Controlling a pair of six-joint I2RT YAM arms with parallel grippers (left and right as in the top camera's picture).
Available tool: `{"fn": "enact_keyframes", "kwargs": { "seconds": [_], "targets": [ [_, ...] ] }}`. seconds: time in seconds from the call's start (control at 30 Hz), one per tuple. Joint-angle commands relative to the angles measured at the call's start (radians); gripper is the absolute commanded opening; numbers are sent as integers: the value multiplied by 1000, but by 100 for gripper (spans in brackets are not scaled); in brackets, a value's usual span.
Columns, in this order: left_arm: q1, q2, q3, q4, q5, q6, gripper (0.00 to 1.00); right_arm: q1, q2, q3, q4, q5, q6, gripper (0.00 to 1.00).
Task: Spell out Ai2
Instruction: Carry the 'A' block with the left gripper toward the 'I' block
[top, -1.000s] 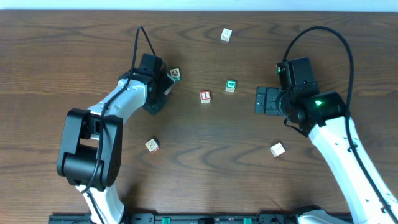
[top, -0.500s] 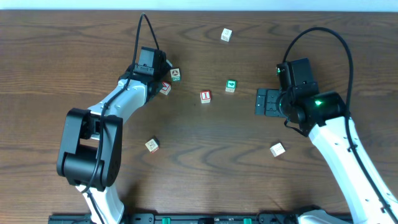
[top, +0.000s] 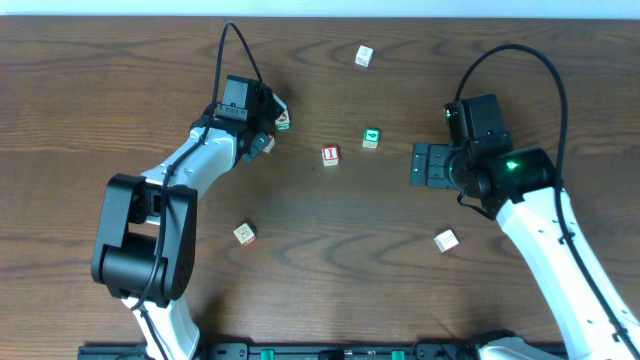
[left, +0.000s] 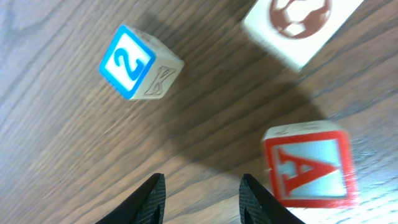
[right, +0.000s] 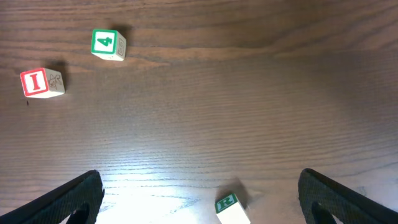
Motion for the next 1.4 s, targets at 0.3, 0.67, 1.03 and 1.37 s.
{"fn": "enact_keyframes", "kwargs": {
  "seconds": [0.3, 0.67, 1.03, 1.37],
  "targets": [
    [2, -14, 2, -96, 182, -74, 43, -3, 11, -5, -2, 3, 14, 99],
    [2, -14, 2, -101, 362, -168, 43, -2, 11, -5, -1, 3, 14, 99],
    [2, -14, 2, -116, 426, -389, 42, -3, 11, -5, -1, 3, 14, 99],
    [1, -14, 2, -69, 425, -576, 41, -3, 11, -5, -2, 3, 14, 99]
  ]
}}
